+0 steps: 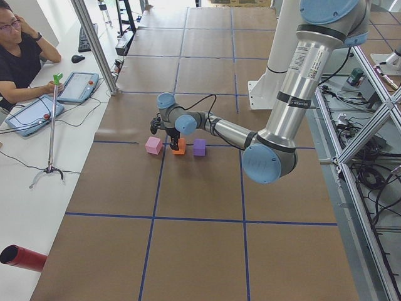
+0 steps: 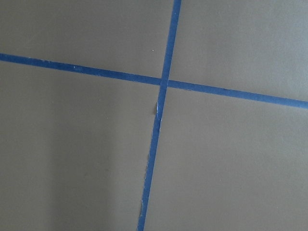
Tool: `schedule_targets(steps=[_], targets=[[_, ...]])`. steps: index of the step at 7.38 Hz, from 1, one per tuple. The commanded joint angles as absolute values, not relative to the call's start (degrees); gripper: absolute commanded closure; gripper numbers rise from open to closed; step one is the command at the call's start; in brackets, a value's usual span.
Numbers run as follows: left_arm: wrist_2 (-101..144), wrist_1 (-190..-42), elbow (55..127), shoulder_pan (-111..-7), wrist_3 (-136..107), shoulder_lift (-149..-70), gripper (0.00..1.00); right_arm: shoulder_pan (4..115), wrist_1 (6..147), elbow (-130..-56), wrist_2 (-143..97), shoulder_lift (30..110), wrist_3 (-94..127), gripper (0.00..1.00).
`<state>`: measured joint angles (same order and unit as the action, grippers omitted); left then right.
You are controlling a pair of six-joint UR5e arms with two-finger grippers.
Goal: Arrange blocks in a line
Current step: 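Open the left gripper and raise it away from the cubes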
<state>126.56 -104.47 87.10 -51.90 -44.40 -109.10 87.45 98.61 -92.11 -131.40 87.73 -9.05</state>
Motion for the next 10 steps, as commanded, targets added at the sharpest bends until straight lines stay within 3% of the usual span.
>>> schedule_targets(steps=[1,3,6,8,10], targets=[[126.6,-104.4,87.2,-51.9,-44.5,-109.1,0.0,87.5,98.6,-92.1,-131.4,87.8,-9.1,0.0],[126.6,-104.3,87.9,-51.9,-44.0,-109.1,0.0,87.5,98.6,-92.1,-131.4,87.8,-9.1,0.0],[127.4,-88.6,105.4,-63.7,-37.6,-107.5,0.0,87.5,98.6,-92.1,-131.4,87.8,-9.1,0.0],[127.4,-73.5,106.9,-74.6,-17.9,-109.7,0.0,87.5,98.6,-92.1,-131.4,87.8,-9.1,0.0],[127.0,-69.0,106.4,-84.9,5.4,-105.0,0.0,87.5,98.6,-92.1,-131.4,87.8,-9.1,0.0]])
